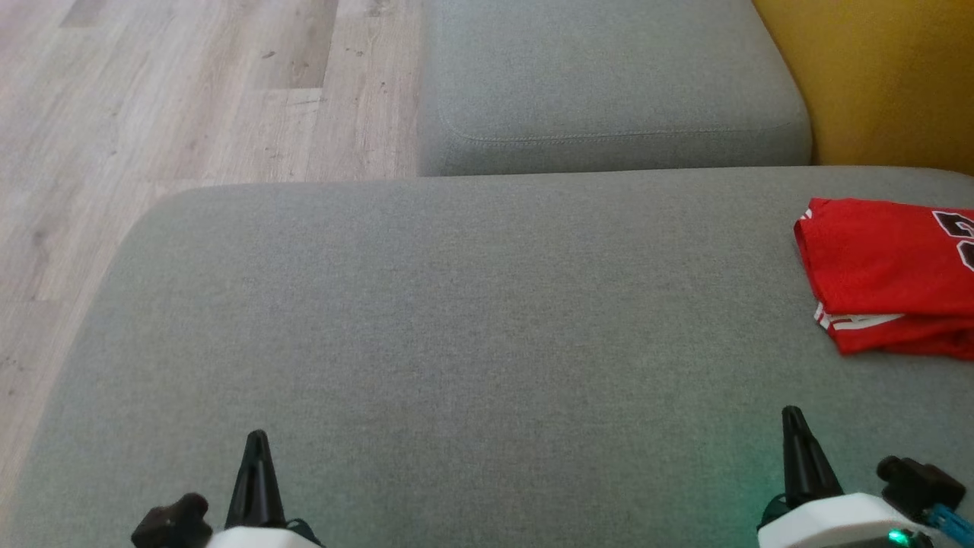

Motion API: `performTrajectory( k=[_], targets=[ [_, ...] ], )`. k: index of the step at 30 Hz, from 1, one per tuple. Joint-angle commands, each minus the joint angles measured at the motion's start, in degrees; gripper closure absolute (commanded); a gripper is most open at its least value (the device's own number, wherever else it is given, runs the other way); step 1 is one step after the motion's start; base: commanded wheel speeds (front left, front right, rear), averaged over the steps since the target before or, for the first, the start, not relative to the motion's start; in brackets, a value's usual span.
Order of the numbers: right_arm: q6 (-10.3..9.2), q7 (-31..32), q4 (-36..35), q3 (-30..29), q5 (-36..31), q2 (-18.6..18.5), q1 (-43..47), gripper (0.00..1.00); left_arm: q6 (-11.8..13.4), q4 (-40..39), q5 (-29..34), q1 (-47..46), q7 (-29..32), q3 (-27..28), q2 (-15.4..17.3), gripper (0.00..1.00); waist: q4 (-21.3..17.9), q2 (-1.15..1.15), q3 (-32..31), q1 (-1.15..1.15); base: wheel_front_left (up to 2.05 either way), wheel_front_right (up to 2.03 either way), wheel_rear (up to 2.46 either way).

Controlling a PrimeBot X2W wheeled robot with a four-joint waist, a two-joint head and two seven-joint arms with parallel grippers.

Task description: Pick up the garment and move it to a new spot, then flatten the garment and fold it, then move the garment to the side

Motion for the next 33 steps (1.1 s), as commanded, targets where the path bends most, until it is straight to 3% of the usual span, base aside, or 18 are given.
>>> performTrajectory(
  k=[1, 33],
  targets=[
    [0.11, 0.31, -2.01, -0.21, 1.26, -0.16, -3.37, 1.00, -0.31, -1.98, -1.13, -3.39, 0.24, 1.03, -0.02, 1.00, -0.02, 0.00, 0.04, 0.00, 0.00, 0.00, 0.00],
    [0.21, 5.79, -3.24, -2.63, 23.99, -0.22, -6.54, 1.00, -3.73, -1.91, -23.74, -6.48, 5.80, 5.63, -0.05, 1.00, -0.95, 0.00, 2.13, -0.01, 0.00, 0.00, 0.00]
  ],
)
